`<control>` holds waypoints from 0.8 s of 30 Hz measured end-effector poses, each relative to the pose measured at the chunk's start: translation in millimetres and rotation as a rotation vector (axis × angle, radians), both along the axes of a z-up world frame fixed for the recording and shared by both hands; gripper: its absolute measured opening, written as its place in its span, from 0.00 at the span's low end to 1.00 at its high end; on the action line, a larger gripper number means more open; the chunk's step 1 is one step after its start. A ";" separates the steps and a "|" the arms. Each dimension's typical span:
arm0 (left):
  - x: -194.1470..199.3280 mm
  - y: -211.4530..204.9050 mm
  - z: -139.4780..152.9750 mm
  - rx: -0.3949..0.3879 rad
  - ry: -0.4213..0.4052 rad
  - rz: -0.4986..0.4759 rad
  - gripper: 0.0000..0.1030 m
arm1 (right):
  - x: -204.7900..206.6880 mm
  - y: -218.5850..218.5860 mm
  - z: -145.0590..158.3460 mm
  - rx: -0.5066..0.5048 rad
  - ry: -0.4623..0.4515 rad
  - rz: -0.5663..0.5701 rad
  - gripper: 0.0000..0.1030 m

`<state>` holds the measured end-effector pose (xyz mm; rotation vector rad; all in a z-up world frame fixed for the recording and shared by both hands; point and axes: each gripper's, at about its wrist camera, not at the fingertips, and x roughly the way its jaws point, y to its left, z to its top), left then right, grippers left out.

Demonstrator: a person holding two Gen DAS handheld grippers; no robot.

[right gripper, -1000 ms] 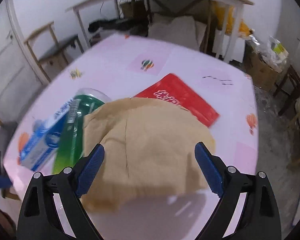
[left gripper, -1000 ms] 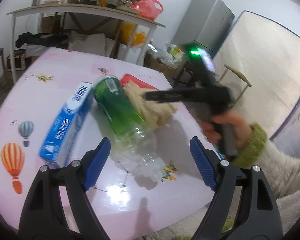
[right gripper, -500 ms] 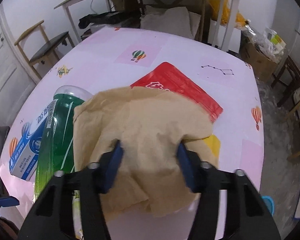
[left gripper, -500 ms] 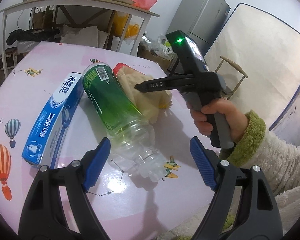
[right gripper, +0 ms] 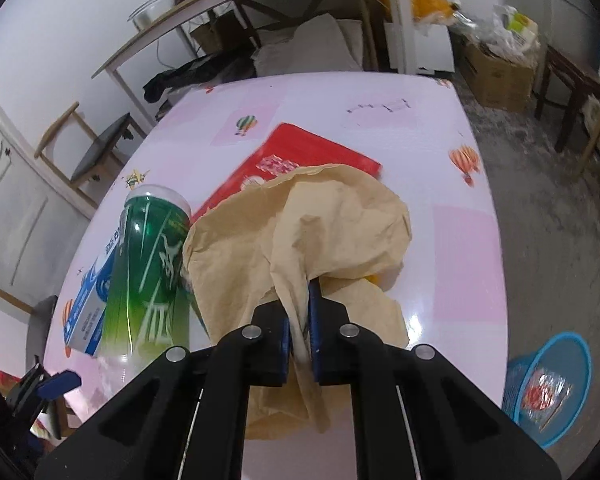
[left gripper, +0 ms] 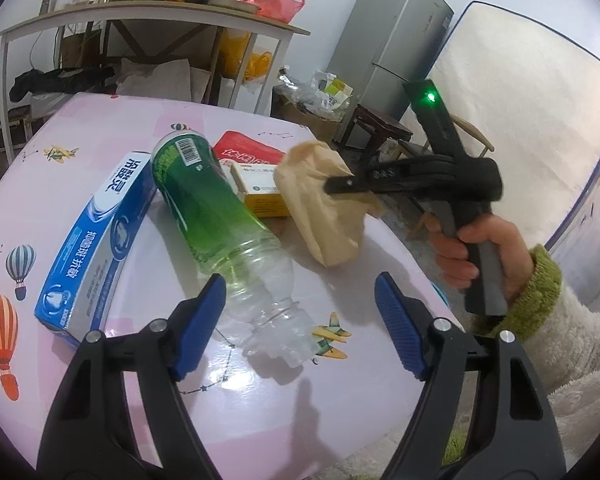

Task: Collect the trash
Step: 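Close the right tool on the tan paper while the left tool grasps it too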

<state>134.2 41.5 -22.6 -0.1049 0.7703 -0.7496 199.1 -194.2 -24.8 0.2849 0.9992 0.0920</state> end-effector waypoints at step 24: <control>-27.7 -92.9 -36.6 0.166 0.045 -0.246 0.51 | -96.3 -39.9 -86.8 0.686 0.294 -0.005 0.08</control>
